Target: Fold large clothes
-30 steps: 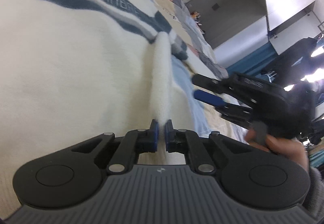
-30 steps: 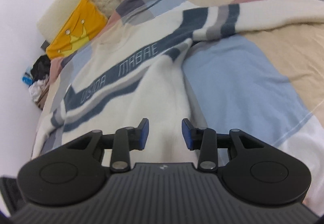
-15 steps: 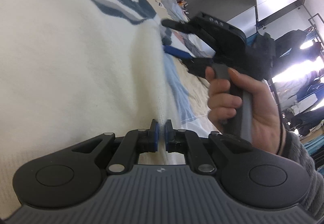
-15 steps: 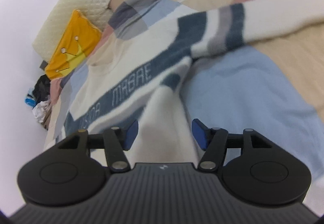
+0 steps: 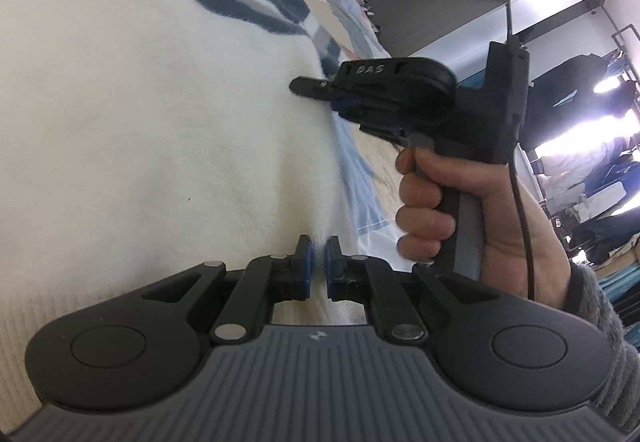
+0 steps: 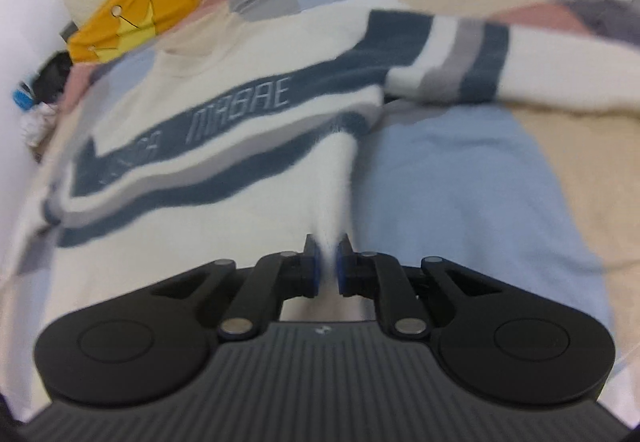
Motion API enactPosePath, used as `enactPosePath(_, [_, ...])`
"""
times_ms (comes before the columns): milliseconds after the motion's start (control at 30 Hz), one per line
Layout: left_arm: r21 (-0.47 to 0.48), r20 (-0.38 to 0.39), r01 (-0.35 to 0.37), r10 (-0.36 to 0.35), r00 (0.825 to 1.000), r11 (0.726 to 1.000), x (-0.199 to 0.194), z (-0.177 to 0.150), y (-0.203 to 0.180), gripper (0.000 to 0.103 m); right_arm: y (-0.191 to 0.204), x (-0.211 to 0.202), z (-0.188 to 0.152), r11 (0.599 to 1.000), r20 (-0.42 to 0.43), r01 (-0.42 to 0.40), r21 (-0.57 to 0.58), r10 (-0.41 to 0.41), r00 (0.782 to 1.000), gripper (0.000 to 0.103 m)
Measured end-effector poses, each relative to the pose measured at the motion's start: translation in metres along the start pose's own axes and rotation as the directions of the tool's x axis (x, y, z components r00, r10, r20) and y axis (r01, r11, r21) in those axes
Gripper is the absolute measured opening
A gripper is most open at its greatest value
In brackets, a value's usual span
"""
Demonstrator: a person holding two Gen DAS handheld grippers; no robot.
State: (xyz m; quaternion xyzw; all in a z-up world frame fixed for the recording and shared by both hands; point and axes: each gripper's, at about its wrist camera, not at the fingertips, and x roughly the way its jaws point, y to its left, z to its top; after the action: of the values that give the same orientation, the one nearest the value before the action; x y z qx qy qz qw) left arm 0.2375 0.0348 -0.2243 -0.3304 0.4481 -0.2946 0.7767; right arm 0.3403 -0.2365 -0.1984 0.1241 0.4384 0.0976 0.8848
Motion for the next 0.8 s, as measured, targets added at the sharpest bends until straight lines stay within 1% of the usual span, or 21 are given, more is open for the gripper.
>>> enactPosePath(33, [-0.005,-0.001,-0.003,0.003,1.000,1.000,0.000,0.001,0.001,0.008,0.002,0.005,-0.004,1.000,-0.017,0.021,-0.004,-0.021,1.000,0.015])
enactPosePath(100, [-0.026,0.000,-0.009,0.009,1.000,1.000,0.000,0.003,0.004,0.008,0.008,0.022,-0.012,0.998,-0.082,0.041,-0.049,-0.045,0.996,0.017])
enactPosePath(167, [-0.041,0.015,-0.016,0.016,1.000,0.999,-0.003,0.006,0.006,0.008,0.015,0.025,-0.015,0.994,-0.075,0.065,-0.090,-0.072,0.995,0.018])
enactPosePath(200, [-0.047,0.024,-0.018,0.019,1.000,0.999,-0.006,0.007,0.007,0.008,0.017,0.024,-0.015,0.993,-0.070,0.070,-0.091,-0.076,0.995,0.018])
enactPosePath(233, [-0.056,0.027,-0.023,0.024,0.999,0.998,-0.008,0.008,0.009,0.011,0.016,0.023,-0.015,0.995,-0.067,0.067,-0.074,-0.072,0.995,0.018])
enactPosePath(267, [-0.068,0.030,-0.028,0.030,0.999,0.997,-0.011,0.009,0.011,0.023,0.013,0.021,-0.014,0.997,-0.065,0.061,-0.046,-0.064,0.996,0.018])
enactPosePath(333, [-0.096,0.051,-0.039,0.044,0.998,0.995,-0.021,0.006,0.016,0.039,0.007,0.017,-0.016,0.999,-0.060,0.044,0.001,-0.044,0.997,0.022])
enactPosePath(400, [-0.108,0.079,-0.061,0.069,0.994,0.992,-0.031,0.007,0.018,0.039,0.005,0.011,-0.018,0.999,-0.047,0.029,0.040,-0.027,0.999,0.025])
enactPosePath(467, [-0.117,0.103,-0.087,0.100,0.990,0.989,-0.043,0.009,0.018,0.040,0.006,0.006,-0.021,0.997,-0.041,0.005,0.072,-0.002,0.999,0.037])
enactPosePath(500, [-0.126,0.120,-0.102,0.117,0.986,0.987,-0.051,0.009,0.020,0.040,0.007,0.004,-0.023,0.996,-0.038,-0.018,0.089,0.022,0.999,0.051])
enactPosePath(533, [-0.138,0.131,-0.113,0.132,0.983,0.984,-0.059,0.009,0.022,0.040,0.006,0.000,-0.026,0.993,-0.028,-0.042,0.109,0.045,0.999,0.062])
enactPosePath(600, [-0.168,0.147,-0.154,0.179,0.973,0.974,-0.075,0.008,0.027,0.041,0.009,-0.008,-0.032,0.991,-0.004,-0.061,0.119,0.062,0.998,0.068])
enactPosePath(633, [-0.187,0.149,-0.196,0.225,0.963,0.963,-0.085,0.007,0.030,0.041,0.011,-0.013,-0.035,0.993,0.004,-0.059,0.102,0.059,0.998,0.068])
enactPosePath(667, [-0.207,0.149,-0.238,0.272,0.951,0.949,-0.092,0.008,0.032,0.042,0.015,-0.016,-0.037,0.995,0.008,-0.056,0.081,0.056,0.998,0.068])
enactPosePath(700, [-0.233,0.153,-0.293,0.333,0.930,0.927,-0.103,0.008,0.035,0.043,0.018,-0.019,-0.039,0.997,0.009,-0.057,0.061,0.057,0.998,0.068])
enactPosePath(767, [-0.277,0.158,-0.348,0.400,0.903,0.895,-0.123,0.008,0.041,0.048,0.021,-0.022,-0.041,0.997,0.010,-0.064,0.039,0.064,0.998,0.068])
enactPosePath(800, [-0.302,0.159,-0.363,0.422,0.893,0.882,-0.133,0.009,0.043,0.048,0.022,-0.022,-0.042,0.998,0.008,-0.062,0.033,0.062,0.998,0.068])
